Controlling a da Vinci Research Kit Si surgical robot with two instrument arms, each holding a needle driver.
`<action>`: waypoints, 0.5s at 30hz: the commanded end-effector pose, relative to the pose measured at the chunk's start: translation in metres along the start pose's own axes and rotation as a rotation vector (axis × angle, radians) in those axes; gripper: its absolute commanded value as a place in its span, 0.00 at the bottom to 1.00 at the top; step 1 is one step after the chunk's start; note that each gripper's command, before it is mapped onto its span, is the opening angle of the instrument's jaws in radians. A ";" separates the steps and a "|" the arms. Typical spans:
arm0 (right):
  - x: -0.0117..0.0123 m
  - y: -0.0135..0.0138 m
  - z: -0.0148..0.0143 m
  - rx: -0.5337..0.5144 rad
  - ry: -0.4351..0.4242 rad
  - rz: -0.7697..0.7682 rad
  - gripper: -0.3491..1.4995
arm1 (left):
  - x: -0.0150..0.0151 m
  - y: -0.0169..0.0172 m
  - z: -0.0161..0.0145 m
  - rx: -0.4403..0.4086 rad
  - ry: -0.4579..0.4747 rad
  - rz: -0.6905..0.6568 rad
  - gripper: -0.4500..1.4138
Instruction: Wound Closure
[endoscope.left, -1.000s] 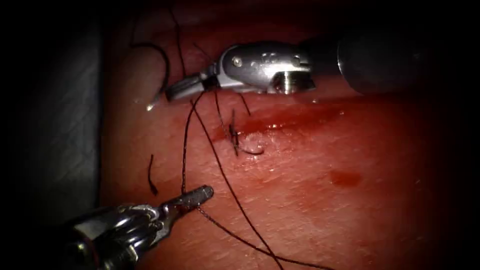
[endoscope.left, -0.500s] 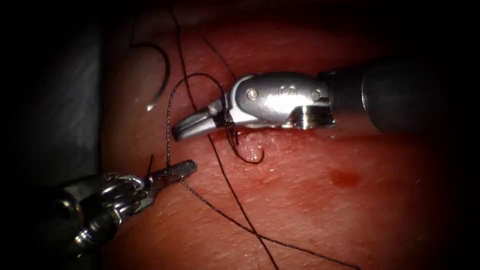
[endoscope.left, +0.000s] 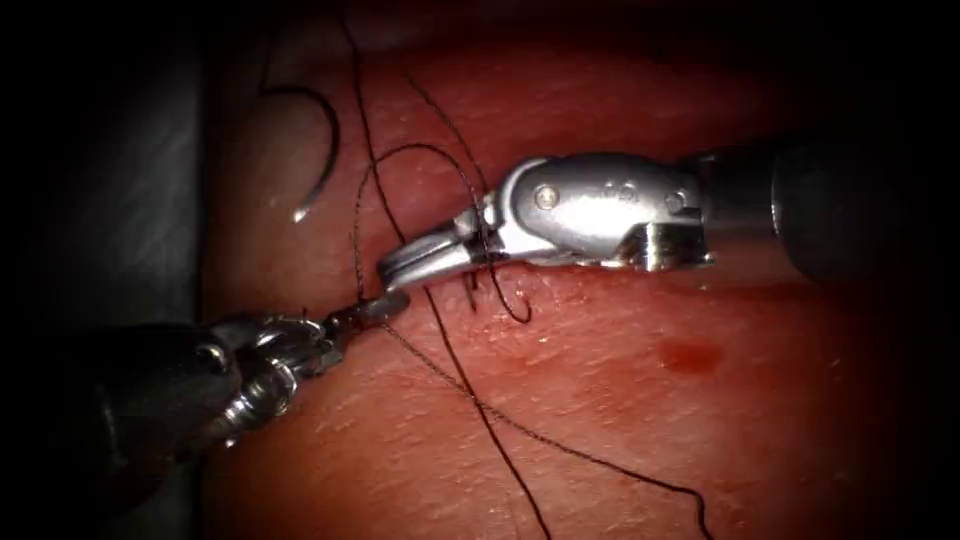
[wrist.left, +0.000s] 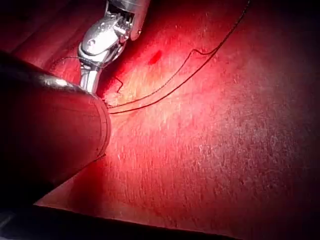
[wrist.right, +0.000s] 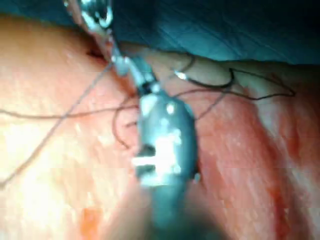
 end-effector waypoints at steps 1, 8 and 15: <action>-0.0003 -0.0002 0.0007 -0.002 0.000 0.003 0.00 | 0.0005 0.0004 0.0007 0.001 0.002 -0.002 0.00; 0.0003 -0.0002 -0.0001 -0.023 -0.010 0.016 0.00 | 0.0007 0.0001 -0.0002 0.003 0.012 -0.021 0.00; 0.0008 -0.0003 0.0006 -0.033 0.003 0.016 0.00 | 0.0018 -0.0004 0.0014 0.014 0.024 -0.025 0.00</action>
